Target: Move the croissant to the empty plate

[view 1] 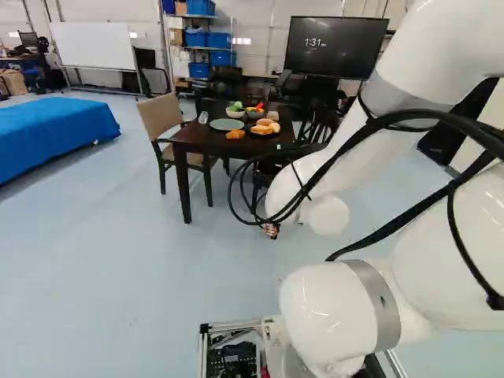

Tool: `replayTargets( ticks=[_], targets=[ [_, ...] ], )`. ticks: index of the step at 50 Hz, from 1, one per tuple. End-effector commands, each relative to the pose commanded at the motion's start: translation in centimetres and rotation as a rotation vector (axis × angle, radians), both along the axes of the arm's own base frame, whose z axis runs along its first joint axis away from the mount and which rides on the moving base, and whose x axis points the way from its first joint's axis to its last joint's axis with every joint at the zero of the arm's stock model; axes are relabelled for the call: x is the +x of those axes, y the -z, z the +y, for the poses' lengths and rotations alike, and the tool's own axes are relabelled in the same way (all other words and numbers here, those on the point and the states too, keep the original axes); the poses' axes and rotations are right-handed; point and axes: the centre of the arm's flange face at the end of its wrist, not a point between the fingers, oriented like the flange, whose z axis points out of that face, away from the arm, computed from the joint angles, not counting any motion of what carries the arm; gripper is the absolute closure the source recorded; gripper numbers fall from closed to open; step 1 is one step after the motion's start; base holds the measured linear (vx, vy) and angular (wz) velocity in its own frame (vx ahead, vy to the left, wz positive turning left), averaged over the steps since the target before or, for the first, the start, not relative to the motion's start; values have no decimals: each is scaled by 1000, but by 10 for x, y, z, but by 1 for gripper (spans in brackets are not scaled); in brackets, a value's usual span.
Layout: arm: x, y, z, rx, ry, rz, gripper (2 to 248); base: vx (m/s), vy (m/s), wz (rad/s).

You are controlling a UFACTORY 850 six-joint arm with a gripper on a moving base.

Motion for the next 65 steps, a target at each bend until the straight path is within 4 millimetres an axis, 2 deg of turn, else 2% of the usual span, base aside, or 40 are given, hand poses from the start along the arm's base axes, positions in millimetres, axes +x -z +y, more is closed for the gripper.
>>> replayTargets(
  ticks=[31,65],
  targets=[
    [0,0,0,0,0,0,3,51,-7,-7],
    [0,0,0,0,0,0,3,74,41,-9]
  ],
)
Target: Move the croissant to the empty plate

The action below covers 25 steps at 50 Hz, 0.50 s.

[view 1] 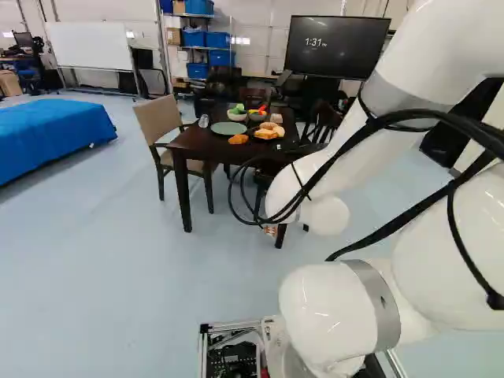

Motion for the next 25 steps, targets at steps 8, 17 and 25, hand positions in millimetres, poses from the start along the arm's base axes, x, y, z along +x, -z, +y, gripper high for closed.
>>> replayTargets(
  ticks=[8,17,25],
  targets=[
    [0,0,0,0,0,0,3,98,44,-14],
    [0,0,0,0,0,0,3,104,46,-16],
    [0,0,0,0,0,0,3,110,41,-14]
  ],
)
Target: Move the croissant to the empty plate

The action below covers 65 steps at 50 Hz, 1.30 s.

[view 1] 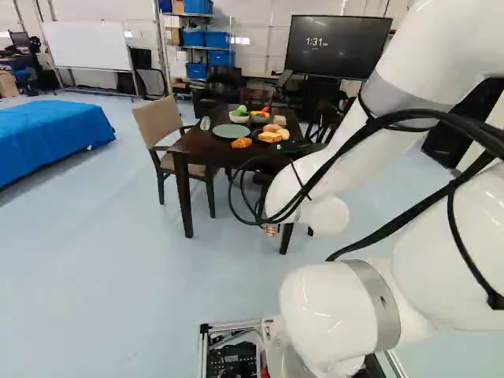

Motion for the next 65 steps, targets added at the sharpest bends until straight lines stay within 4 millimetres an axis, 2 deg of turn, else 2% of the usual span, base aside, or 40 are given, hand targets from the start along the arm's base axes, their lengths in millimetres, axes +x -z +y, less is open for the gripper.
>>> replayTargets(
  ticks=[65],
  targets=[
    [0,0,0,0,0,0,3,101,62,-26]
  ],
)
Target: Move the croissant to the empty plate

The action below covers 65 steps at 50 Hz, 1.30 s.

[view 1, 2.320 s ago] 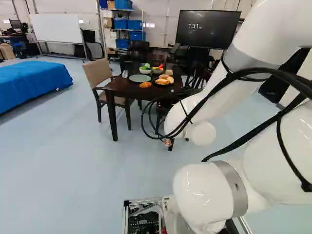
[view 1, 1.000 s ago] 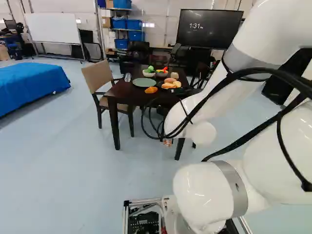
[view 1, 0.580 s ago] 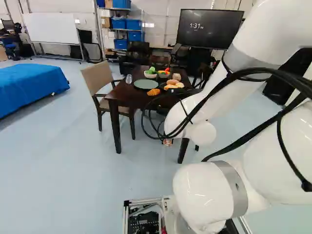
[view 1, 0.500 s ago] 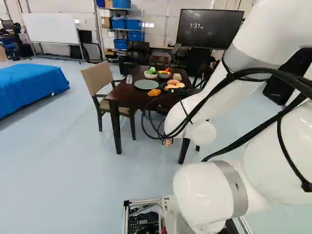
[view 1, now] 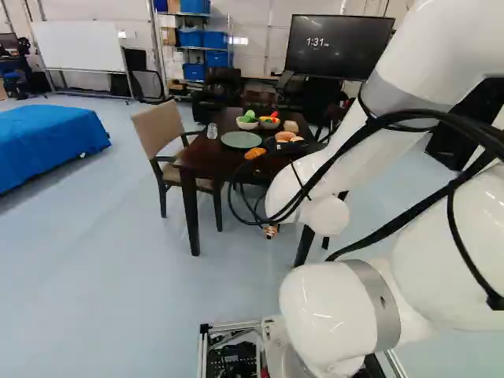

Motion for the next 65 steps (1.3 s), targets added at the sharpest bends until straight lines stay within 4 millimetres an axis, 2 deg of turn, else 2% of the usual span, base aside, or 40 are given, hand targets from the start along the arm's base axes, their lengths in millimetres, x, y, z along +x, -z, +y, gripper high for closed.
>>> replayTargets(
  ticks=[19,65],
  targets=[
    [0,0,0,0,0,0,3,87,46,-153],
    [0,0,0,0,0,0,3,74,46,-11]
  ],
)
